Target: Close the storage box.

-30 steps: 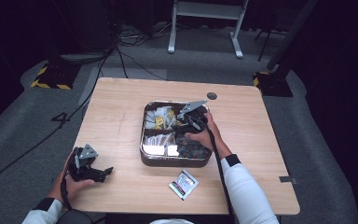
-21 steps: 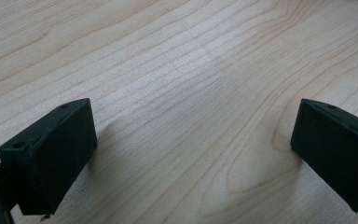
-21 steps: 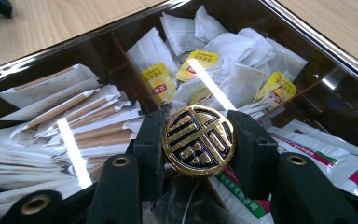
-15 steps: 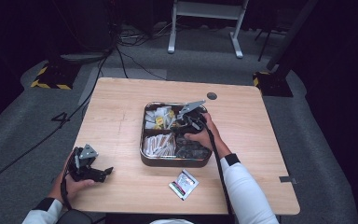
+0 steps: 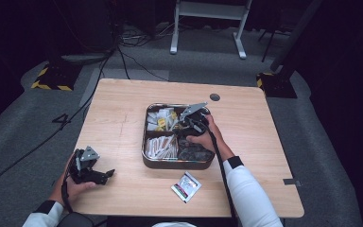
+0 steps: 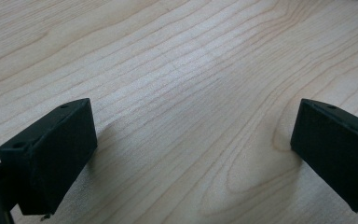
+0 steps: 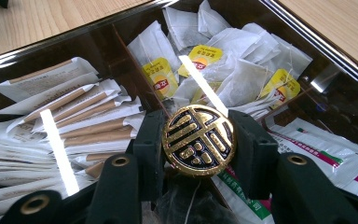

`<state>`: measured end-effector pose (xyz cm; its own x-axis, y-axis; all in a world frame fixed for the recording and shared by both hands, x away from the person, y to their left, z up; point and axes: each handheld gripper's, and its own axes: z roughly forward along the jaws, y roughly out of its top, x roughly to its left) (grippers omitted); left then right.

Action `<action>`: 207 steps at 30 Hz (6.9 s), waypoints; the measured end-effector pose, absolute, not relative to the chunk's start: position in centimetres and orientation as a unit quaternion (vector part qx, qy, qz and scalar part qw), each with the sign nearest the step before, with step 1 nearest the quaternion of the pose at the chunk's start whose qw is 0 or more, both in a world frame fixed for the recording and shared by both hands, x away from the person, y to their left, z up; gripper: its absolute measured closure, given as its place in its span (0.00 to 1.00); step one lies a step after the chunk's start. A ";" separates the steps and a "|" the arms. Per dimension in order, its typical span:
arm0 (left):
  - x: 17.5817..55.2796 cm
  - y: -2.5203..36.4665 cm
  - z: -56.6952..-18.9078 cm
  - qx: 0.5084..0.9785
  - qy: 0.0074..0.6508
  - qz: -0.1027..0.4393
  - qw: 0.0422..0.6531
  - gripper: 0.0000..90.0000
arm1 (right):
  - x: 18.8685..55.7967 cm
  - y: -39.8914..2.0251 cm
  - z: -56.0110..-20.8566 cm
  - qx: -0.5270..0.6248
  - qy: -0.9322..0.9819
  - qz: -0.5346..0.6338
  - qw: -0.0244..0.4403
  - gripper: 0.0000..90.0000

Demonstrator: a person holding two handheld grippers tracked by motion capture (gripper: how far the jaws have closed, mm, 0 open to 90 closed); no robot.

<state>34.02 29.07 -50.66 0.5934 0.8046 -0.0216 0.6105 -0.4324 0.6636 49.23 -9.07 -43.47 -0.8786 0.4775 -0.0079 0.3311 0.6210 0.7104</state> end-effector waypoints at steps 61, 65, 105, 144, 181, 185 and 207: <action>34.0 29.1 -50.7 0.832 0.426 0.152 0.321 0.01 | 46.0 -15.3 -40.1 0.235 0.893 0.347 0.167 0.24; 34.0 29.1 -50.7 0.832 0.426 0.152 0.321 0.01 | 45.7 -15.8 -39.9 0.236 0.892 0.346 0.170 0.24; 34.0 29.1 -50.7 0.832 0.426 0.152 0.321 0.01 | 40.9 -22.5 -40.8 0.249 0.890 0.320 0.209 0.24; 34.0 29.1 -50.7 0.832 0.426 0.152 0.321 0.01 | 37.4 -30.0 -46.8 0.311 0.884 0.284 0.204 0.23; 33.9 29.0 -50.7 0.831 0.428 0.153 0.321 0.01 | 33.4 -37.5 -50.4 0.441 0.802 0.353 0.196 0.21; 33.9 29.0 -50.7 0.831 0.428 0.153 0.321 0.01 | 33.4 -37.5 -50.4 0.441 0.801 0.352 0.197 0.21; 34.0 29.1 -50.7 0.831 0.427 0.151 0.321 0.00 | 33.4 -37.4 -50.4 0.448 0.798 0.351 0.201 0.21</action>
